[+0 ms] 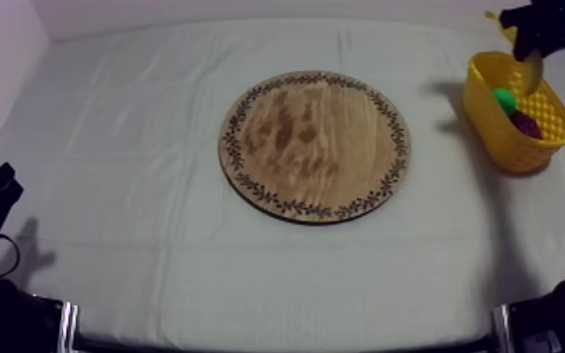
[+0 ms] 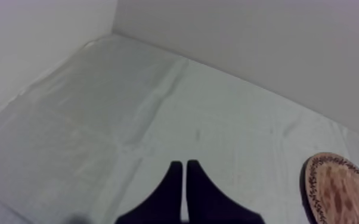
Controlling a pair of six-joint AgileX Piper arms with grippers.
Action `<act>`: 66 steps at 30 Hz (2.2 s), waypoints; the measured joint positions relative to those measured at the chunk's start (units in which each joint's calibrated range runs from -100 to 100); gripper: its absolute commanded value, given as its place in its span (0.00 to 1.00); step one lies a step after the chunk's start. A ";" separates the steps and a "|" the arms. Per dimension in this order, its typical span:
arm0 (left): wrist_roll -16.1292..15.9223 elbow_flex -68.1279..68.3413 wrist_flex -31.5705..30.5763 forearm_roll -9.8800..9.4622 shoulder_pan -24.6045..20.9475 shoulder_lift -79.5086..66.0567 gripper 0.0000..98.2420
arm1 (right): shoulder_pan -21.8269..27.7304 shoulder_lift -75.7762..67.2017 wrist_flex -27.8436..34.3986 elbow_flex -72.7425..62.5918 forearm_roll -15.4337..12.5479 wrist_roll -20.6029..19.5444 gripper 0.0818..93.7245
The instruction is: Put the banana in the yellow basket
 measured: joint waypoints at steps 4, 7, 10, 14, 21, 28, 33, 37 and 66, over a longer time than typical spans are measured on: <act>0.00 0.00 0.00 0.00 0.00 0.00 0.00 | 2.70 0.25 -1.15 0.28 1.17 1.42 0.26; 0.00 0.00 0.00 0.00 0.00 0.00 0.00 | 4.01 0.40 -1.99 0.89 1.71 2.29 0.26; 0.00 0.00 0.00 0.00 0.00 0.00 0.00 | 4.60 0.63 -2.67 1.97 2.41 2.72 0.27; 0.00 0.00 0.00 0.00 0.00 0.00 0.00 | 4.61 1.40 -4.09 3.56 2.66 2.79 0.26; -0.03 0.00 0.00 0.00 0.00 0.00 0.00 | 4.22 5.30 -10.63 7.27 3.71 1.27 0.25; -0.03 0.00 0.00 0.00 0.00 0.00 0.00 | 4.12 11.54 -14.68 6.84 4.36 -0.40 0.27; -0.03 0.00 0.00 0.00 0.00 0.00 0.00 | 3.80 15.35 -16.17 5.02 5.48 -1.00 0.44; -0.03 0.00 0.00 0.00 0.00 0.00 0.00 | 3.91 16.79 -15.57 3.71 6.07 -1.75 0.68; 0.00 0.00 0.00 0.00 0.00 0.00 0.00 | 7.36 -7.82 -18.29 18.34 -0.49 1.17 0.57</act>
